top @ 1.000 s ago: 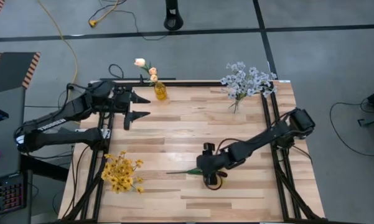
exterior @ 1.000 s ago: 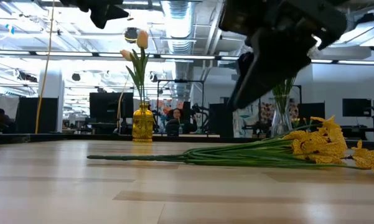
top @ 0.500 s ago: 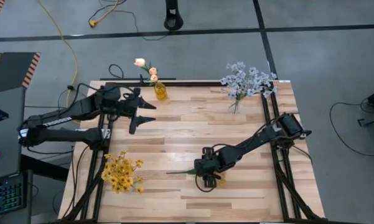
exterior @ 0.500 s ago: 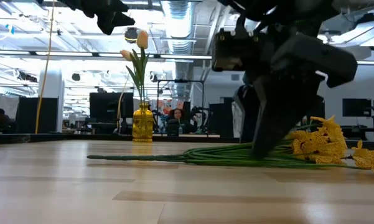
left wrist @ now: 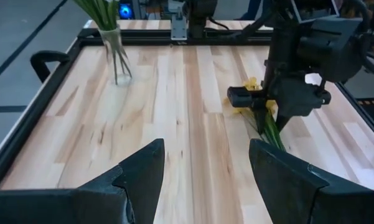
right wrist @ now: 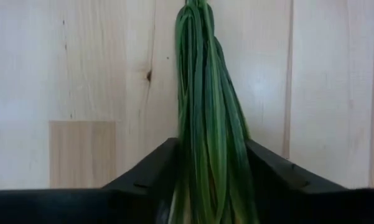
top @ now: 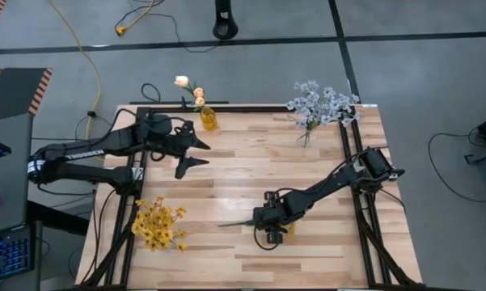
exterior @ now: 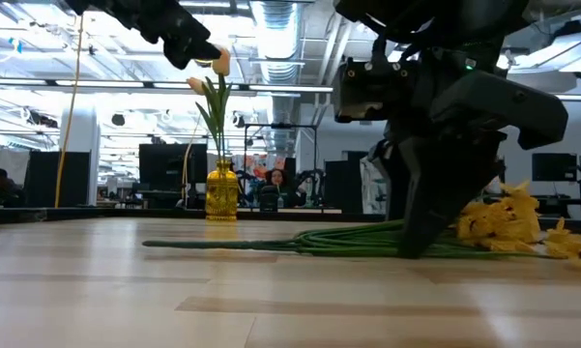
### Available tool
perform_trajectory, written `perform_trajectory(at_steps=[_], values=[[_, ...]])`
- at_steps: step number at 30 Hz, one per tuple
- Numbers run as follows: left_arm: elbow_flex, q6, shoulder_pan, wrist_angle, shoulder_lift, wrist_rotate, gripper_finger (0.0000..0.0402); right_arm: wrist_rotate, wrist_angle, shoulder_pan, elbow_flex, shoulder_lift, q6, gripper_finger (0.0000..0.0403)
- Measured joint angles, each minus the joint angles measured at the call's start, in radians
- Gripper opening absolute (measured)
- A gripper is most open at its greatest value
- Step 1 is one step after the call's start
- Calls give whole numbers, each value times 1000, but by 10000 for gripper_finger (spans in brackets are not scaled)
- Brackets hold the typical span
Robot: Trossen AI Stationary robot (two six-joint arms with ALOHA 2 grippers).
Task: Sort flowers into vase by color
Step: Put the yellow flowers into the bottom transparent vase
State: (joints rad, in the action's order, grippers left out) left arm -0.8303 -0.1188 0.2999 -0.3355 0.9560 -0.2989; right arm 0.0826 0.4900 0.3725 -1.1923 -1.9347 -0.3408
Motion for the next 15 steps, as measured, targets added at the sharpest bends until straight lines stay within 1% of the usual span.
perform_trajectory(at_steps=[3,10,12,15], values=[[0,0,-13,16,11,0,222,0,3,0,0,0,3,156],[0,26,-38,16,12,-1,222,-3,10,-3,-10,-2,85,54],[0,46,-44,16,11,-1,222,-3,13,-9,-24,-3,112,35],[0,89,-52,15,11,-9,222,13,25,-17,-51,-6,163,32]])
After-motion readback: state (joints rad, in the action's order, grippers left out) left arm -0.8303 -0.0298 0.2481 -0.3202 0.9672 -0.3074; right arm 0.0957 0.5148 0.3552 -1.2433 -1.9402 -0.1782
